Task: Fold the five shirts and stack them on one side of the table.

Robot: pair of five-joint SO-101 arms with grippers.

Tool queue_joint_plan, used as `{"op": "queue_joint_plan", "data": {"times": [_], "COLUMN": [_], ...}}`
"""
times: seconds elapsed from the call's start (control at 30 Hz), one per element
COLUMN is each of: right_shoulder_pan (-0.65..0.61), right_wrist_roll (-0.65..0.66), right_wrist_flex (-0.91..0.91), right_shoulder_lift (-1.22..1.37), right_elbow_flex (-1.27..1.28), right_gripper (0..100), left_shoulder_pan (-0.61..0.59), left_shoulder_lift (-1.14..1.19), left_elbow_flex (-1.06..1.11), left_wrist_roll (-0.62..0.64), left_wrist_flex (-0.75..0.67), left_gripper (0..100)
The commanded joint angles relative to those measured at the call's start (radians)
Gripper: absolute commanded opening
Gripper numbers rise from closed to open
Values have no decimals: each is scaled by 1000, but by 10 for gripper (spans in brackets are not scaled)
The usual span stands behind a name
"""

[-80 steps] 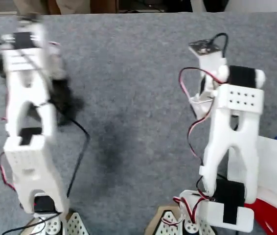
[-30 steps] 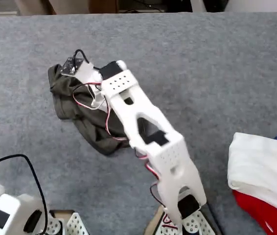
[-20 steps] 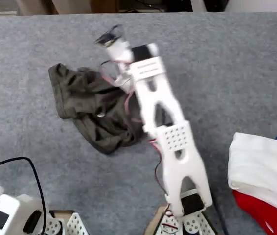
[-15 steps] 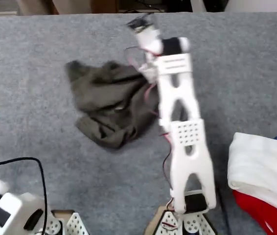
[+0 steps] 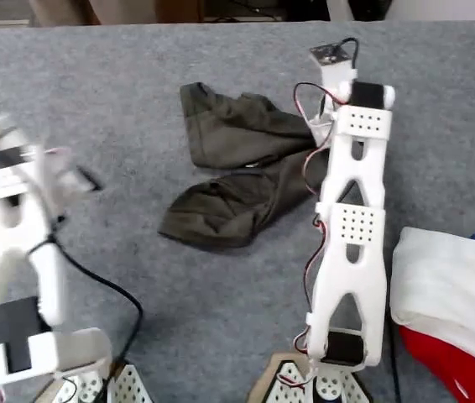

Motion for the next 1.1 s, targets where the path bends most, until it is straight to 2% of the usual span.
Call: {"op": "queue_joint_plan", "data": {"times": [0.0, 0.1, 0.23, 0.4, 0.47, 0.6, 0.73, 0.9, 0.97, 1.07], "right_shoulder_pan": [64, 97, 130, 114, 110, 97, 87, 56, 50, 4], "right_wrist_roll": [-140, -218, -235, -226, -206, -130, -66, 12, 31, 72], "right_wrist_flex": [-86, -132, -175, -176, -170, -89, 8, 78, 78, 78], "right_shoulder_lift": [-2, -2, 12, 24, 24, -68, -174, -326, -404, -542], "right_elbow_flex": [-50, -50, -48, -51, -51, -50, -50, -36, -8, 134], "right_gripper": [337, 339, 339, 339, 339, 339, 339, 339, 339, 339], "left_shoulder_pan": [224, 348, 456, 512, 499, 388, 288, 226, 219, 192], "left_shoulder_lift": [-33, -2, 110, 294, 332, 358, 397, 400, 401, 403], "left_elbow_flex": [3, 14, 5, -5, -57, -153, -176, -198, -198, -198], "left_wrist_roll": [57, 68, 95, 149, 153, 153, 155, 160, 199, 239], "left_wrist_flex": [-138, -221, -269, -310, -296, -315, -336, -331, -331, -331], "left_gripper": [311, 310, 310, 309, 296, 234, 216, 214, 214, 214]}}
